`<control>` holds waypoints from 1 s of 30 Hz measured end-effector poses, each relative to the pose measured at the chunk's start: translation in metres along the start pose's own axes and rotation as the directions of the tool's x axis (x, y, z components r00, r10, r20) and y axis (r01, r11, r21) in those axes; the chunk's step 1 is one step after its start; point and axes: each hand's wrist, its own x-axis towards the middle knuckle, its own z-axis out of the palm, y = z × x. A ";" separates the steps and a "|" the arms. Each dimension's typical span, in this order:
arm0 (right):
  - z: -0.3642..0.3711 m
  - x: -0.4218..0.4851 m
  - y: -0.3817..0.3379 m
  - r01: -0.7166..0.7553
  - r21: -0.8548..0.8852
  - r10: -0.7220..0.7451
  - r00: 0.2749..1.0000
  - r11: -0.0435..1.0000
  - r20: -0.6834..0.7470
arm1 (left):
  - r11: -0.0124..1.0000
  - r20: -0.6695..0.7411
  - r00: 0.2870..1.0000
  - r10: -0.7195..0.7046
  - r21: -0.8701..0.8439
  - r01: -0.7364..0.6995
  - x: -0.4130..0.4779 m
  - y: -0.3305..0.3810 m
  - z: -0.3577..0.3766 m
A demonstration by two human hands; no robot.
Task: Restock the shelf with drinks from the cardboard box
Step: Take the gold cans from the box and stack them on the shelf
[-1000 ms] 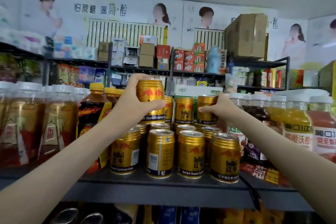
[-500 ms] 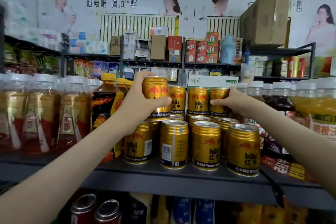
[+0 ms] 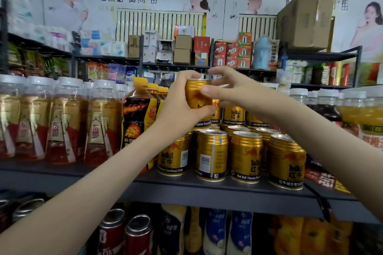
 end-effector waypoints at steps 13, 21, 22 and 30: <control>0.044 0.054 0.002 -0.129 0.313 0.144 0.989 0.941 -0.024 | 0.699 0.067 0.945 0.319 0.657 -0.283 -0.010 -0.004 -0.070; 0.064 0.086 0.033 -0.329 0.204 0.332 0.943 0.922 0.020 | 0.632 0.155 0.973 0.172 0.741 -0.229 -0.043 -0.062 -0.103; 0.065 0.087 0.034 -0.333 0.174 0.334 0.942 0.927 0.028 | 0.663 0.165 0.973 0.160 0.712 -0.230 -0.046 -0.064 -0.103; 0.064 0.077 0.029 -0.137 -0.241 0.136 0.990 0.961 -0.018 | 0.696 0.176 0.975 0.132 0.684 -0.218 -0.049 -0.071 -0.093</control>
